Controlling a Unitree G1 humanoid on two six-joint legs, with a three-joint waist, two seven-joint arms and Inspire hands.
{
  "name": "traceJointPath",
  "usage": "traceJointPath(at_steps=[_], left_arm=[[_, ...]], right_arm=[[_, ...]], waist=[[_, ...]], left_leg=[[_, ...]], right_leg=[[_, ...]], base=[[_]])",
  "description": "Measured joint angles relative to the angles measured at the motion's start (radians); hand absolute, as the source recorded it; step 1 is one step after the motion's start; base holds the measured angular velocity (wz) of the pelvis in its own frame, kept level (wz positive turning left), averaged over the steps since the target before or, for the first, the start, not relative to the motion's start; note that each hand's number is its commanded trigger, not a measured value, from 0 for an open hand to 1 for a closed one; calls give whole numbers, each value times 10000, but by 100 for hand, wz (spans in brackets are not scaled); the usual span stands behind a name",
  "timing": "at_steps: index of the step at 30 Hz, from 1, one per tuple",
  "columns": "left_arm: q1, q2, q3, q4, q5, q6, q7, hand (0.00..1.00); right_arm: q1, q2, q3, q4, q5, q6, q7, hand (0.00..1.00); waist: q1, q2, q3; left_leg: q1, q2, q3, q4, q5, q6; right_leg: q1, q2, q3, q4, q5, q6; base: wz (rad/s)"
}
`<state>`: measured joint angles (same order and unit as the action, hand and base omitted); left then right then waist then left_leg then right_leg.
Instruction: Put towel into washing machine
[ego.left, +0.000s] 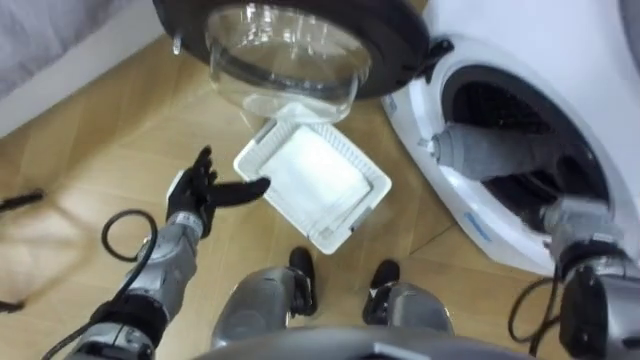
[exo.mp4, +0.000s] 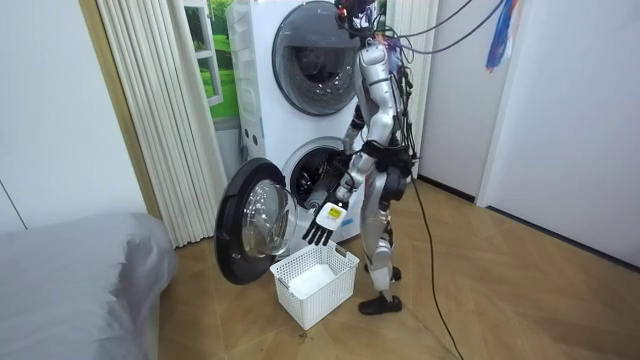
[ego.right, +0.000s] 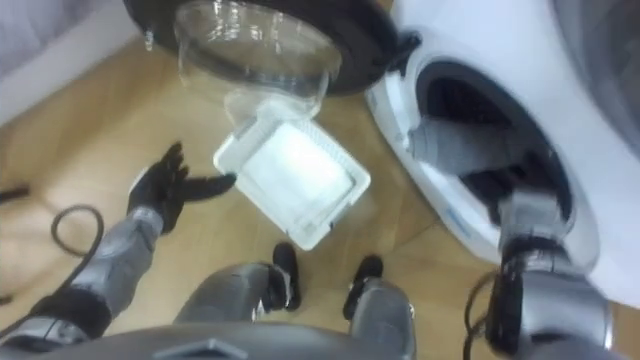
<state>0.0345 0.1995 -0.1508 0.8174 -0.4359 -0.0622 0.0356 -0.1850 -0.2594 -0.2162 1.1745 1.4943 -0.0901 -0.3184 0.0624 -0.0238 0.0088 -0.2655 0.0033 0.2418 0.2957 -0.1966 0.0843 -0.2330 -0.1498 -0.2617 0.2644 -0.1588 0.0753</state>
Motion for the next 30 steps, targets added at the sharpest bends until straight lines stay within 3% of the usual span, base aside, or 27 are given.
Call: traceJointPath(at_steps=[2,6,8,11,14,17,19,21,22,23,30], left_arm=[[425,15,395,-30,425,63,17,0],[1180,-136,929,131,1002,114,55,0],[1391,-243,1135,414,1242,124,75,0],[1601,-379,1289,785,1700,172,148,0],[1784,-514,1815,903,2062,169,269,0],[1854,-561,2086,1386,2125,118,337,0],[1982,-667,2286,1557,2136,114,381,0],[2218,-704,2342,1592,2147,104,450,0],[2259,-710,2353,1593,2171,104,479,0],[2322,-742,2406,1621,2441,102,536,0],[2126,-845,2550,2473,3486,102,724,0]], right_arm=[[652,238,85,53,-795,91,566,0],[1823,466,788,761,-3011,215,1418,0],[2125,581,986,1036,-4028,313,1700,0],[2466,685,1171,1135,-5248,563,2061,0],[2499,810,1158,1140,-6246,644,2259,0],[2533,916,1168,1218,-7247,639,2526,0],[2530,926,1161,1218,-7856,640,2740,0],[2640,956,1229,1226,-9009,632,2998,0],[2633,968,1301,1226,-9288,632,3028,0],[2650,978,1453,1230,-9898,625,3094,0],[2633,1011,1653,1573,-11673,582,3082,0]], waist=[[-79,-40,-92],[-123,-73,-117],[-128,-70,-113],[-293,14,-42],[-396,5,-22],[-463,-33,51],[-478,10,0],[-491,18,-7],[-467,-33,29],[-410,29,-21],[-301,59,-6]], left_leg=[[441,13,-6,-209,25,-41],[1412,-15,-31,-697,102,-168],[1683,11,-23,-870,88,-279],[1990,54,-94,-1004,44,-407],[2149,59,-129,-1130,41,-425],[2475,71,-132,-1171,39,-444],[2560,67,-131,-1175,41,-449],[2697,63,-123,-1171,52,-459],[2761,62,-122,-1210,52,-460],[2843,58,-122,-1274,51,-462],[2956,56,-122,-1370,43,-475]], right_leg=[[551,105,-27,-451,82,-16],[1487,212,-116,-809,111,-27],[1673,311,41,-808,115,-37],[1926,391,90,-829,120,-69],[2041,428,170,-827,156,-129],[2373,461,173,-954,163,-145],[2397,460,172,-950,160,-151],[2471,473,204,-952,161,-152],[2507,481,228,-963,161,-152],[2534,493,269,-962,161,-152],[2589,514,352,-989,162,-148]], base=[[-6],[-1],[-16],[-8],[-5],[0],[0],[-5],[-12],[-13],[-4]])
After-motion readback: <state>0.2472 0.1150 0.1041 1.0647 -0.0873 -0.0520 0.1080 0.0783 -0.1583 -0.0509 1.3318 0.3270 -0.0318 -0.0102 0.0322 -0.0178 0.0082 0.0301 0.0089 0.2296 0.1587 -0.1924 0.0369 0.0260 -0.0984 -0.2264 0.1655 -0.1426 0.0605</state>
